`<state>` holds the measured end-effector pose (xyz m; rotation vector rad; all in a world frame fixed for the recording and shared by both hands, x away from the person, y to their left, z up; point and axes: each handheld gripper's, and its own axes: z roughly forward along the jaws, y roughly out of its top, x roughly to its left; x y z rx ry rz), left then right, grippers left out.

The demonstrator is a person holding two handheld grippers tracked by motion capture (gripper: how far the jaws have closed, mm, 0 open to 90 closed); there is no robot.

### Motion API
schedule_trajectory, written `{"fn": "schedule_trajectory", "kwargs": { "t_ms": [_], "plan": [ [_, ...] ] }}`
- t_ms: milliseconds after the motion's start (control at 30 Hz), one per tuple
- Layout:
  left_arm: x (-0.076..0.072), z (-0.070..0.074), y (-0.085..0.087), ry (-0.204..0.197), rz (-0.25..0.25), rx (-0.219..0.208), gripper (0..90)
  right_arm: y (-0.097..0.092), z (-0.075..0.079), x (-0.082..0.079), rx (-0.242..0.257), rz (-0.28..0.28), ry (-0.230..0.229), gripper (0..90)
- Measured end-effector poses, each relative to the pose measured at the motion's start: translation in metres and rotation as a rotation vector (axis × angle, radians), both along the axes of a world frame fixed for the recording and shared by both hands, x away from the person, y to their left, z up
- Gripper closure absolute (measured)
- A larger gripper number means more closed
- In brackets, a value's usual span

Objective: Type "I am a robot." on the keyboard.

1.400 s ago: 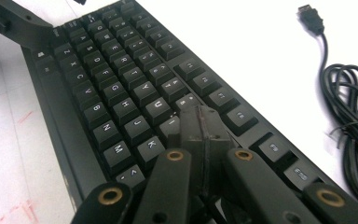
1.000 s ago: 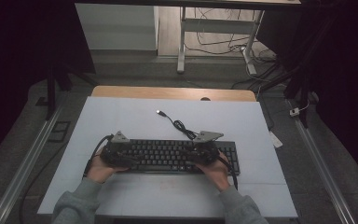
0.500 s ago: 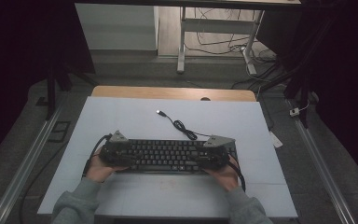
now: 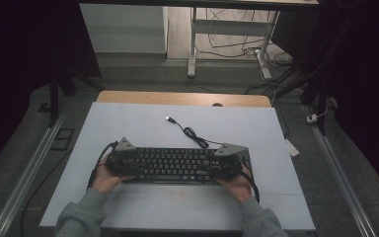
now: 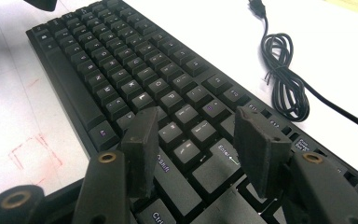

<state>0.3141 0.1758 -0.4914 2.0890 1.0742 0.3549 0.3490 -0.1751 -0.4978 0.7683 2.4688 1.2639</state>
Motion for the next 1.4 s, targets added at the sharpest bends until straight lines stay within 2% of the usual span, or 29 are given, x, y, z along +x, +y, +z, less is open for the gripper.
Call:
{"fn": "schedule_trajectory", "kwargs": {
  "t_ms": [333,633,833,933,1033,1067,1200,1400],
  "plan": [
    [-0.003,0.001,-0.010,-0.011,-0.023,-0.023,33.6,0.002,-0.002,0.000,-0.005,0.005,0.006,50.3],
    [-0.006,-0.002,-0.022,-0.007,-0.068,-0.044,46.2,0.003,-0.002,0.000,-0.014,0.007,0.008,50.3],
    [-0.007,-0.007,-0.032,0.000,-0.110,-0.042,59.1,0.003,-0.003,0.001,-0.013,0.007,0.005,50.3],
    [-0.007,-0.010,-0.036,0.009,-0.132,-0.034,69.9,0.004,-0.003,0.001,-0.010,0.007,0.007,50.3],
    [-0.006,-0.013,-0.041,0.036,-0.164,-0.042,86.9,0.004,-0.003,0.001,-0.018,0.008,0.009,50.3],
    [-0.005,-0.014,-0.042,0.040,-0.169,-0.042,88.3,0.004,-0.004,0.001,-0.016,0.007,0.008,50.2],
    [-0.005,-0.017,-0.049,0.041,-0.183,-0.023,88.5,0.004,-0.004,0.001,-0.016,0.008,0.010,50.2],
    [-0.003,-0.022,-0.055,0.029,-0.174,0.013,88.4,0.005,-0.005,0.001,-0.024,0.008,0.010,50.1]
  ]
}}
